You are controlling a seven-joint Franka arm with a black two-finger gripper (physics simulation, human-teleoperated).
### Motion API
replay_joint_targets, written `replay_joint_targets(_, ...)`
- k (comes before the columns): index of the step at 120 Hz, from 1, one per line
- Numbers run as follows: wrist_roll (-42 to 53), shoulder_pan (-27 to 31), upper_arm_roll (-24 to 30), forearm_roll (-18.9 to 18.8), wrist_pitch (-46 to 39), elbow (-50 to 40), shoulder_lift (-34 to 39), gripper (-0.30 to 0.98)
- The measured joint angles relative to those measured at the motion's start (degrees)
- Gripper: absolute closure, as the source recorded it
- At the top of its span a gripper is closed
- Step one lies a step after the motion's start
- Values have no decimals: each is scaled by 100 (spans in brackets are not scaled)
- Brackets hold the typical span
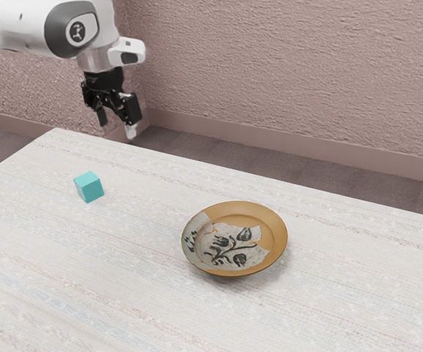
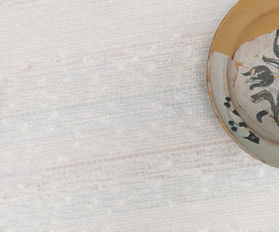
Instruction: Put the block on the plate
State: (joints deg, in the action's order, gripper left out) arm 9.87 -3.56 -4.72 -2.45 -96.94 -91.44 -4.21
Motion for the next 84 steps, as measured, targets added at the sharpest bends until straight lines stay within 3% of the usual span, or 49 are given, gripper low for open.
replay_joint_targets(20, 142, 167, 7, 5, -15, 2, -208, 0)
replay_joint_targets(60, 445, 1481, 197, 51, -1031, -3, -1452, 0)
replay_joint_targets(73, 844, 2544, 1136, 29, -1493, 74, -1865, 0)
replay_joint_targets(84, 1287, 2952, 1438, -60, -1742, 167, -2059, 0)
